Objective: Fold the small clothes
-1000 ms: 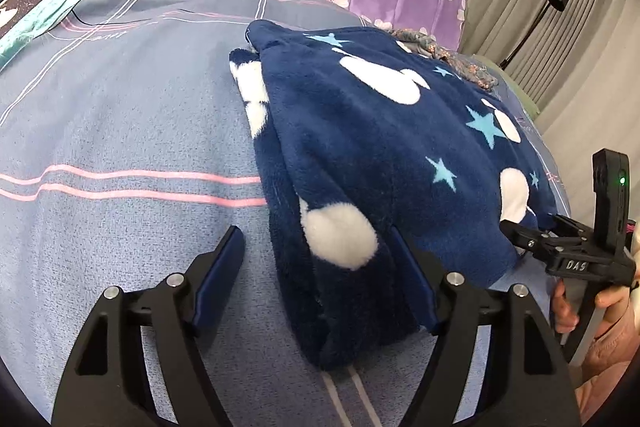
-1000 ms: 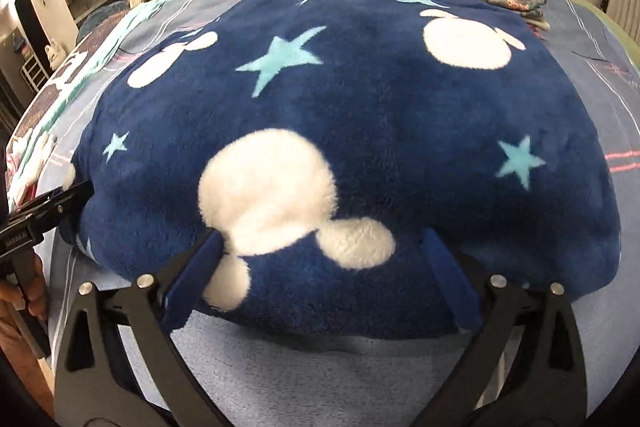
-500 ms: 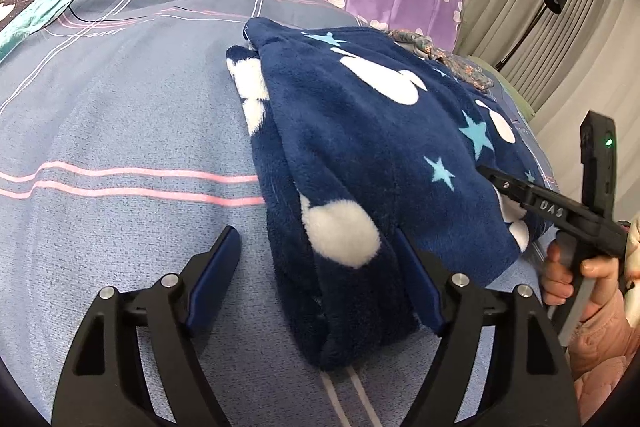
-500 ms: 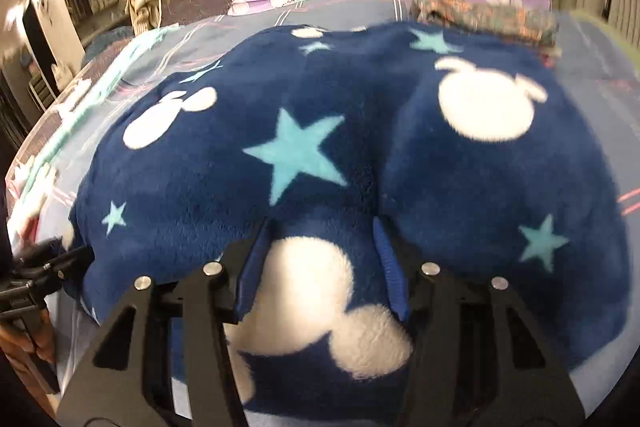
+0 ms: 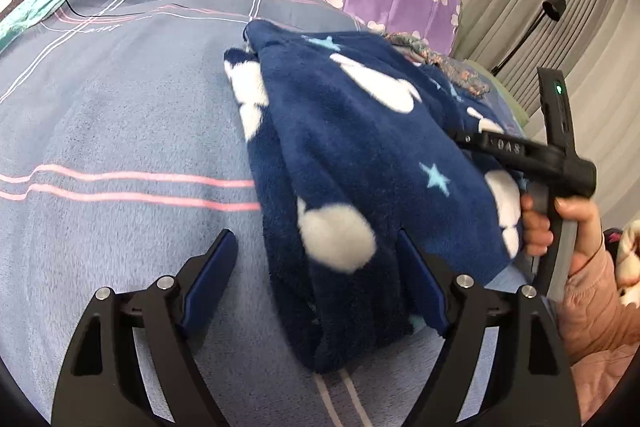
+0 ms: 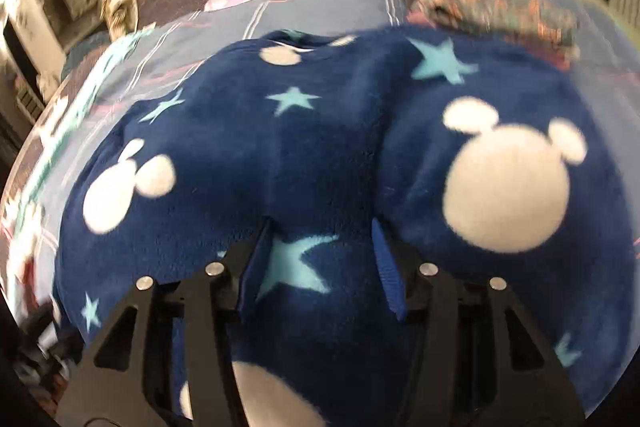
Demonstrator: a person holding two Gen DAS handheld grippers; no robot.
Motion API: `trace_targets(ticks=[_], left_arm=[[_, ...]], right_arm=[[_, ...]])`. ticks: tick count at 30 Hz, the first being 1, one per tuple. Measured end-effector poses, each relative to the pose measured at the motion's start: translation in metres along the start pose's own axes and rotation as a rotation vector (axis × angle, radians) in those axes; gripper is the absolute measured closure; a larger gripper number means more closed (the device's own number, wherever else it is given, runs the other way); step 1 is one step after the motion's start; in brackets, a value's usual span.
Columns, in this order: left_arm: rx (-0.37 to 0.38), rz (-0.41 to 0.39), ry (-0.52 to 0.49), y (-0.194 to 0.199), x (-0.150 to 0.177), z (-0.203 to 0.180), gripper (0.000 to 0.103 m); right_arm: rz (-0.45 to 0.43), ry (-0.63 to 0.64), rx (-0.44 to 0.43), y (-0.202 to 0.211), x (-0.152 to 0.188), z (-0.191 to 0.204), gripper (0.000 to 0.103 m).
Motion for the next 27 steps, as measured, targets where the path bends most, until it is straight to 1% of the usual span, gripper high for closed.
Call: trace_targets(ticks=[1,3,4,5,7,8,9,10,11,12,13,14,17,23,25,27], left_arm=[[0.033,-0.012,0.013,-0.002,-0.005,0.001,0.021],[0.053,-0.020,0.032,-0.006,-0.014,0.004,0.021],[0.059,-0.025,0.037,-0.011,-0.021,0.006,0.021],[0.067,-0.029,0.038,-0.015,-0.026,0.006,0.021],[0.065,-0.025,0.052,-0.028,-0.036,0.010,0.021],[0.071,-0.014,0.068,-0.034,-0.038,0.014,0.021],[0.082,0.002,0.089,-0.040,-0.038,0.017,0.020],[0.097,0.008,0.109,-0.046,-0.037,0.020,0.019],[0.107,0.001,0.105,-0.047,-0.038,0.022,0.018],[0.112,-0.005,0.095,-0.046,-0.037,0.022,0.018],[0.116,-0.013,0.092,-0.045,-0.036,0.021,0.018],[0.120,-0.017,0.092,-0.045,-0.036,0.022,0.018],[0.116,-0.017,0.079,-0.046,-0.034,0.021,0.017],[0.108,-0.016,0.060,-0.048,-0.034,0.019,0.015],[0.118,-0.018,0.073,-0.047,-0.035,0.022,0.015],[0.115,-0.027,0.074,-0.045,-0.036,0.023,0.015]], right_arm=[[0.023,0.006,-0.012,0.002,-0.005,0.000,0.049],[0.022,-0.048,-0.063,0.009,-0.021,-0.004,0.047],[0.003,-0.070,-0.086,0.012,-0.032,-0.006,0.047],[-0.033,-0.068,-0.095,0.014,-0.048,-0.007,0.046],[-0.093,-0.037,-0.063,0.012,-0.072,-0.006,0.043],[-0.112,-0.036,-0.056,0.002,-0.087,-0.007,0.043],[-0.101,-0.050,-0.065,-0.008,-0.093,-0.010,0.042],[-0.066,-0.072,-0.076,-0.027,-0.098,-0.012,0.041],[0.019,-0.089,-0.067,-0.058,-0.096,-0.017,0.038],[0.107,-0.098,-0.038,-0.090,-0.087,-0.023,0.037],[0.145,-0.100,-0.030,-0.117,-0.076,-0.029,0.035],[0.109,-0.060,-0.024,-0.120,-0.077,-0.022,0.031],[0.087,-0.008,0.029,-0.113,-0.077,-0.012,0.031],[0.067,-0.001,0.017,-0.103,-0.075,-0.013,0.032],[0.047,-0.006,0.015,-0.088,-0.076,-0.012,0.032],[-0.015,0.002,0.021,-0.052,-0.076,-0.009,0.032]])
Point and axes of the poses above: each gripper's, at about its wrist camera, not at the fingertips, and y roughly against the way its jaws point, z to its left, x to its underside, the point moved 3 cm from there along -y, roughly the way its jaws point, and after that the axes turned 12 degrees about -z, right-handed, at the moved point
